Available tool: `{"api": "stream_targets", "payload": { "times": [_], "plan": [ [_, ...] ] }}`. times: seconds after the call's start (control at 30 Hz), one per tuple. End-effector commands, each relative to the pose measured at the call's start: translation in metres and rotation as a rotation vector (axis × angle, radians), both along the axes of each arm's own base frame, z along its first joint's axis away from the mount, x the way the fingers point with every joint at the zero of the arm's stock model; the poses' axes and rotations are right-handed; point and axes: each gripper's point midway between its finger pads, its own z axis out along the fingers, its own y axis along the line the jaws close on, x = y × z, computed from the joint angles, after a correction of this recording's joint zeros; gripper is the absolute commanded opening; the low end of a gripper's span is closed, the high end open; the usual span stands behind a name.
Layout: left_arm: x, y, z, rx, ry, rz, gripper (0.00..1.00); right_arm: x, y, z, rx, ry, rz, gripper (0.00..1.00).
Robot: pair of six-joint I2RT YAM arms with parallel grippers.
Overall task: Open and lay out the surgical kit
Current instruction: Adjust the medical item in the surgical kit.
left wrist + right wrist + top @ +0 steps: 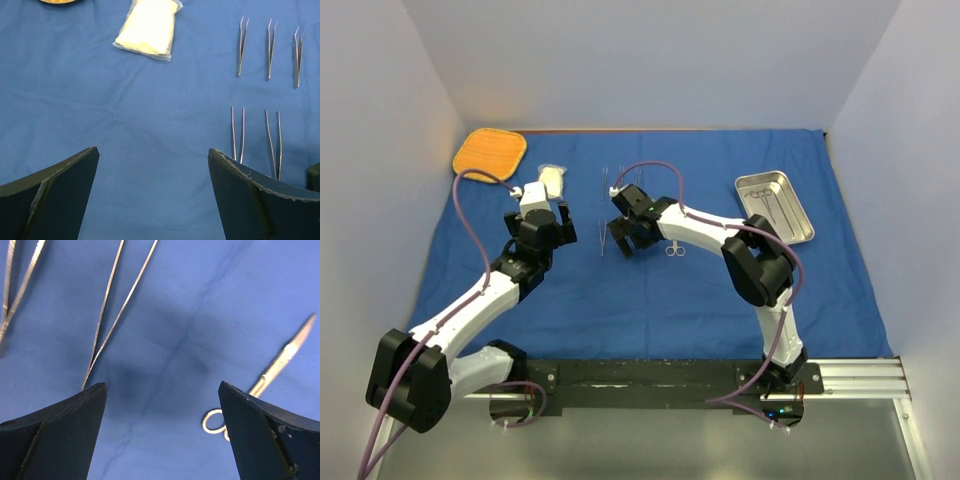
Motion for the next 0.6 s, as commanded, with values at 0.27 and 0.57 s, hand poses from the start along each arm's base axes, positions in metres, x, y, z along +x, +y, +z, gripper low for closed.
{"api": "stream_targets", "payload": {
  "times": [0.27, 0.57],
  "plan": [
    [0.002, 0.005, 0.01, -0.02, -0.053, 0.029, 0.97, 0.002, 0.01, 0.006, -0.019, -0.031, 0.026, 0.99],
    [0.002, 0.004, 0.01, -0.024, -0.053, 0.022, 0.97, 0.004, 0.017, 0.008, -0.002, -0.03, 0.034, 0.98]
  ]
}}
